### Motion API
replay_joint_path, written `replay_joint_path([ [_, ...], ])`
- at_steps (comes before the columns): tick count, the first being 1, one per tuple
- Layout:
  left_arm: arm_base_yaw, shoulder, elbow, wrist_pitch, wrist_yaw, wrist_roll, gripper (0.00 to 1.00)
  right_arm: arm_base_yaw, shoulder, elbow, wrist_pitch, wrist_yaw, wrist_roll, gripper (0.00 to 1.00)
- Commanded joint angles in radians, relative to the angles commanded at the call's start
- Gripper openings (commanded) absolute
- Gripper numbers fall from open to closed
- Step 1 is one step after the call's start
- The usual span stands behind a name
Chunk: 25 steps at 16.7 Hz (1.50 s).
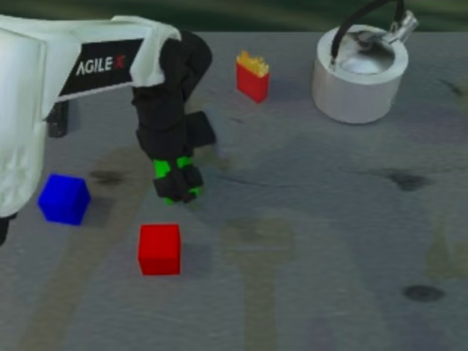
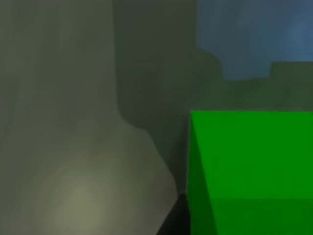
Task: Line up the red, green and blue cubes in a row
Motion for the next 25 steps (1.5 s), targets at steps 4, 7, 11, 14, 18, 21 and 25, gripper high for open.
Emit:
replay_joint_path([
  [4, 0.0, 0.0, 0.0, 0.0, 0.0, 0.0, 0.0, 0.0, 0.0, 0.0, 0.0, 0.0, 0.0, 1.0],
  [7, 0.0, 0.0, 0.0, 0.0, 0.0, 0.0, 0.0, 0.0, 0.0, 0.0, 0.0, 0.0, 0.0, 1.0],
  [11, 0.006, -0.016, 0.035, -0.044, 0.0, -0.001, 0.0, 0.0, 0.0, 0.0, 0.0, 0.0, 0.0, 1.0],
  [14, 0.013, -0.046, 0.107, -0.155, 0.001, -0.001, 0.0, 0.0, 0.0, 0.0, 0.0, 0.0, 0.0, 1.0],
  [18, 0.02, -0.074, 0.163, -0.236, 0.001, -0.002, 0.0, 0.0, 0.0, 0.0, 0.0, 0.0, 0.0, 1.0],
  [21, 0.014, -0.071, 0.161, -0.234, 0.0, 0.0, 0.0, 0.0, 0.0, 0.0, 0.0, 0.0, 0.0, 1.0],
  [25, -0.058, -0.115, 0.115, -0.223, -0.003, -0.006, 0.0, 0.0, 0.0, 0.0, 0.0, 0.0, 0.0, 1.0],
])
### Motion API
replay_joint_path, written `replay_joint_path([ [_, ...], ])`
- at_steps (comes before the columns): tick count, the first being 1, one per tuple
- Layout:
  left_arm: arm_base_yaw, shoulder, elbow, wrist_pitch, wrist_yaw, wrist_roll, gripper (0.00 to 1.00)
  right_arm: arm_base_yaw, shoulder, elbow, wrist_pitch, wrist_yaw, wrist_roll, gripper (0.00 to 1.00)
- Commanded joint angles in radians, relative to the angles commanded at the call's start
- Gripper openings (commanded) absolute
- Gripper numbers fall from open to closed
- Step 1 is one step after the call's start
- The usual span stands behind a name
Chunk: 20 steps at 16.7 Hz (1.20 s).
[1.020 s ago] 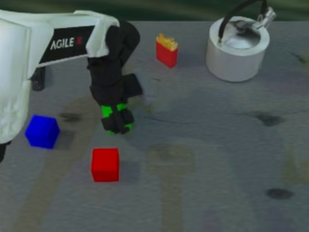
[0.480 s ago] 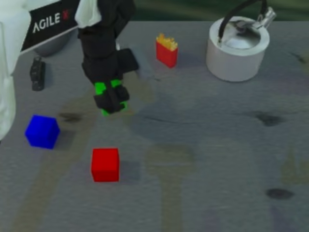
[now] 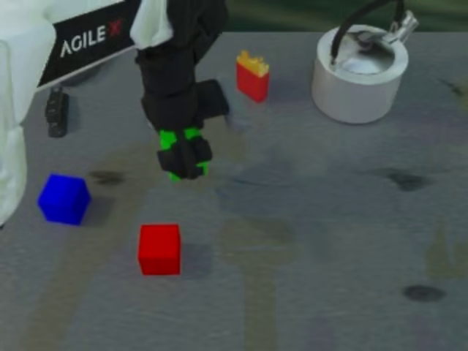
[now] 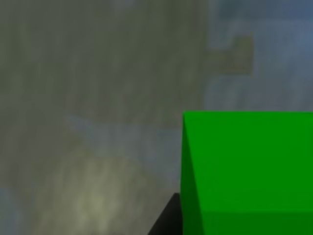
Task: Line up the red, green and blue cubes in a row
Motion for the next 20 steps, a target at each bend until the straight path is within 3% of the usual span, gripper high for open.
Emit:
replay_joint_path([
  [5, -0.233, -0.116, -0.144, 0.022, -0.004, -0.008, 0.0, 0.0, 0.0, 0.0, 0.0, 0.0, 0.0, 1.0],
  [7, -0.285, -0.151, -0.184, 0.03, -0.006, -0.012, 0.0, 0.0, 0.0, 0.0, 0.0, 0.0, 0.0, 1.0],
  [14, -0.291, -0.151, -0.202, 0.048, -0.006, -0.013, 0.0, 0.0, 0.0, 0.0, 0.0, 0.0, 0.0, 1.0],
  [20, -0.298, -0.082, -0.329, 0.252, -0.005, -0.014, 0.0, 0.0, 0.0, 0.0, 0.0, 0.0, 0.0, 1.0],
])
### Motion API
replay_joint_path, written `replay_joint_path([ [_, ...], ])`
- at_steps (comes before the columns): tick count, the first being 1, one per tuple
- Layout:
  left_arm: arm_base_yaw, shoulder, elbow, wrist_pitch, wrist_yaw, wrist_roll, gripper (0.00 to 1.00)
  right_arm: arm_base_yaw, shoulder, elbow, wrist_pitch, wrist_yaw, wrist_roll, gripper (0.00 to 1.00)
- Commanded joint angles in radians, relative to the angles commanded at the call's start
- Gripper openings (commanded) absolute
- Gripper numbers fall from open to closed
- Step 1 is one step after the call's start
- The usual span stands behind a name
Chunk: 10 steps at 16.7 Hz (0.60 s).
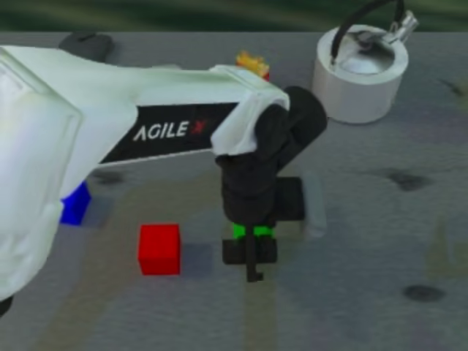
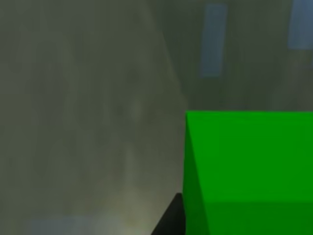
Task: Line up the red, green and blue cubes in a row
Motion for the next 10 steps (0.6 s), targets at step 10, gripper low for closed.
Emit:
replay_joint_path([
  [10, -0.001, 0.01, -0.015, 0.019, 0.0, 0.0, 0.38, 0.0, 0.0, 0.0, 0.0, 0.0, 0.0, 1.0],
])
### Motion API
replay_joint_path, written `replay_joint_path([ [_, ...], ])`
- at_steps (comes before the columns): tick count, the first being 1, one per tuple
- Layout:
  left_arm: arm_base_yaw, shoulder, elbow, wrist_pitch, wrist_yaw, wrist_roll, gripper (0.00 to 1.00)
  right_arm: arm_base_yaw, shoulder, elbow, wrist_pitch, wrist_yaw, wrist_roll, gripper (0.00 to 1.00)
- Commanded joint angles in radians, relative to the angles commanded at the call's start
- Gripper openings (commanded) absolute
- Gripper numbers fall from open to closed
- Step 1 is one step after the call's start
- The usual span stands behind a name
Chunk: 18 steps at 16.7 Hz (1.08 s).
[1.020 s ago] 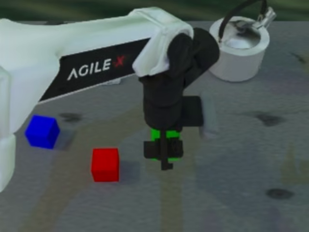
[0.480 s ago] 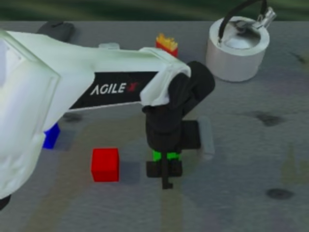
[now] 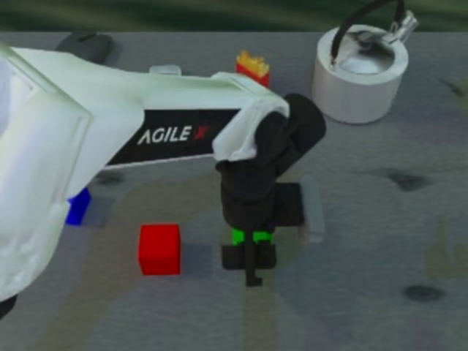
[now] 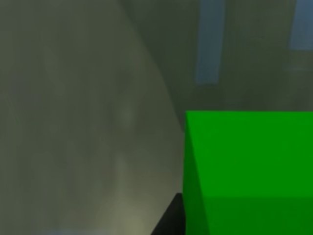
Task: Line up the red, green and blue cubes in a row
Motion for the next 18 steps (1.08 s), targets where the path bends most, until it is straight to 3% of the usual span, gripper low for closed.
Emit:
replay_joint_path([
  [8, 0.0, 0.0, 0.0, 0.0, 0.0, 0.0, 0.98, 0.0, 0.0, 0.0, 0.0, 0.0, 0.0, 1.0],
  [18, 0.002, -0.001, 0.003, -0.004, 0.0, 0.0, 1.0, 0.0, 0.0, 0.0, 0.0, 0.0, 0.0, 1.0],
])
